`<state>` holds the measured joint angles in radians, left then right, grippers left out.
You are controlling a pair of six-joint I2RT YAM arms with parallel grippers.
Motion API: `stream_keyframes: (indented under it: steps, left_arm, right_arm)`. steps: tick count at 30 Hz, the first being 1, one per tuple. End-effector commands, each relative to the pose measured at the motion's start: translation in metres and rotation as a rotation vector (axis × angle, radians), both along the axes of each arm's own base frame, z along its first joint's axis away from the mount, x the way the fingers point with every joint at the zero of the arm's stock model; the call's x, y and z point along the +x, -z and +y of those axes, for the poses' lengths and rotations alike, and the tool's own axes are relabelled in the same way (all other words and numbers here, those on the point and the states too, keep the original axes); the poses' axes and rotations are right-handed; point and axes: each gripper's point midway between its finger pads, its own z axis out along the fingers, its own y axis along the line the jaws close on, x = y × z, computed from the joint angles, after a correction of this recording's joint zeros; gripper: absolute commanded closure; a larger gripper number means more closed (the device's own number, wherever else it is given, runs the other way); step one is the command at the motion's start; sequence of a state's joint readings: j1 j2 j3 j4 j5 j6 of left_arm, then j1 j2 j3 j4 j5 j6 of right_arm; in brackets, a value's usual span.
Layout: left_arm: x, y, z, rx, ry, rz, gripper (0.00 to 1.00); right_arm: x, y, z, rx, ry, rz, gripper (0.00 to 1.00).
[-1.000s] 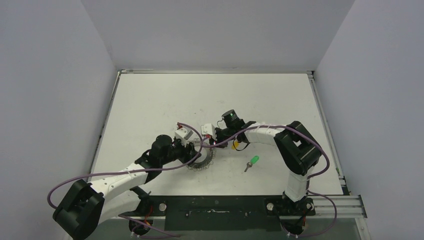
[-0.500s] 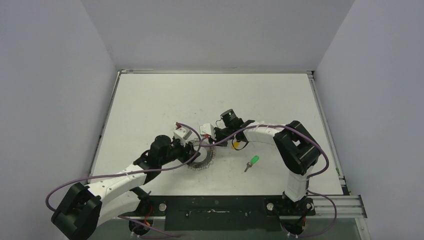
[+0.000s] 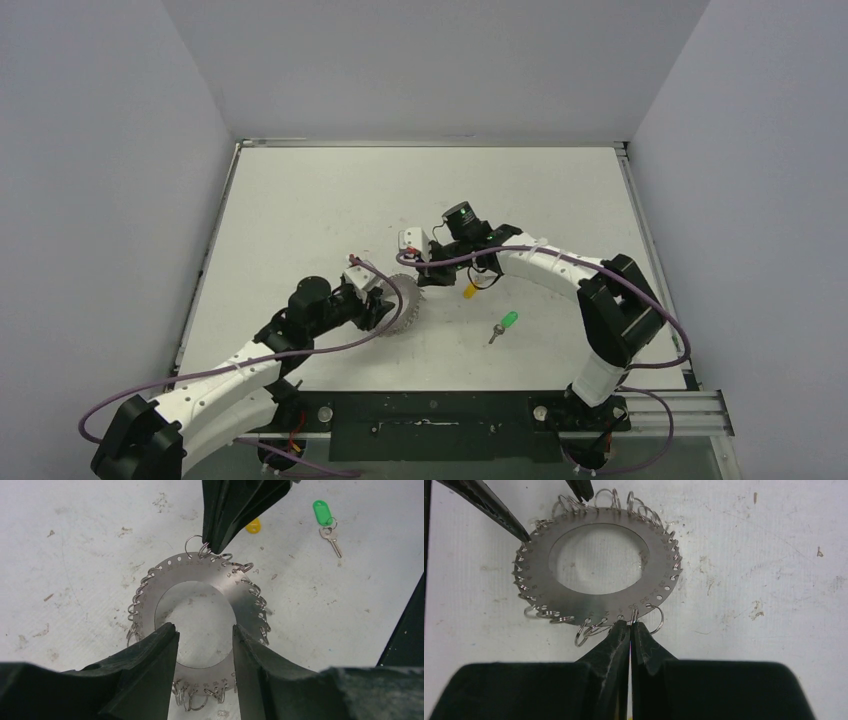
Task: Put the keys on the keyring
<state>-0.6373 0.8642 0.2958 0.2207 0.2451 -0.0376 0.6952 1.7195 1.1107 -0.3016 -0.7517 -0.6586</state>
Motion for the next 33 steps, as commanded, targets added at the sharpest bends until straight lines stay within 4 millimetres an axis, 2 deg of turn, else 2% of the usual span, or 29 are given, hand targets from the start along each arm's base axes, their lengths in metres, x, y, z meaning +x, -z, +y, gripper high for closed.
stream_keyframes:
  steps: [1, 8, 13, 17, 19, 22, 27, 31, 33]
  left_arm:
    - [-0.006, -0.023, -0.009, -0.007, 0.124, -0.188, 0.58]
    - [-0.019, -0.039, -0.015, -0.046, 0.223, -0.344, 0.61]
    - [-0.028, -0.041, -0.016, -0.062, 0.261, -0.368, 0.63]
    - [-0.03, -0.043, -0.013, -0.079, 0.243, -0.372, 0.64]
    - [-0.03, -0.044, -0.011, -0.09, 0.223, -0.372, 0.65]
    - [-0.028, -0.044, -0.006, -0.102, 0.178, -0.365, 0.65]
    - [-0.024, -0.04, 0.001, -0.113, 0.114, -0.333, 0.65]
    - [-0.022, -0.035, 0.002, -0.117, 0.088, -0.297, 0.65]
    - [-0.02, -0.032, 0.004, -0.118, 0.065, -0.27, 0.63]
  right_arm:
    - [-0.024, -0.047, 0.004, 0.036, -0.02, 0.075, 1.0]
    - [-0.053, -0.074, 0.005, 0.083, -0.138, 0.004, 1.0]
    - [-0.088, -0.073, -0.002, 0.17, -0.361, -0.216, 1.0]
    - [-0.099, -0.072, -0.002, 0.271, -0.423, -0.394, 1.0]
    - [-0.098, -0.072, 0.001, 0.303, -0.413, -0.45, 1.0]
    - [-0.094, -0.058, 0.004, 0.302, -0.363, -0.446, 1.0]
    - [-0.085, -0.024, 0.014, 0.281, -0.28, -0.397, 1.0]
    - [-0.069, 0.003, 0.021, 0.212, -0.19, -0.36, 1.0]
    - [-0.058, 0.007, 0.023, 0.194, -0.129, -0.354, 0.89]
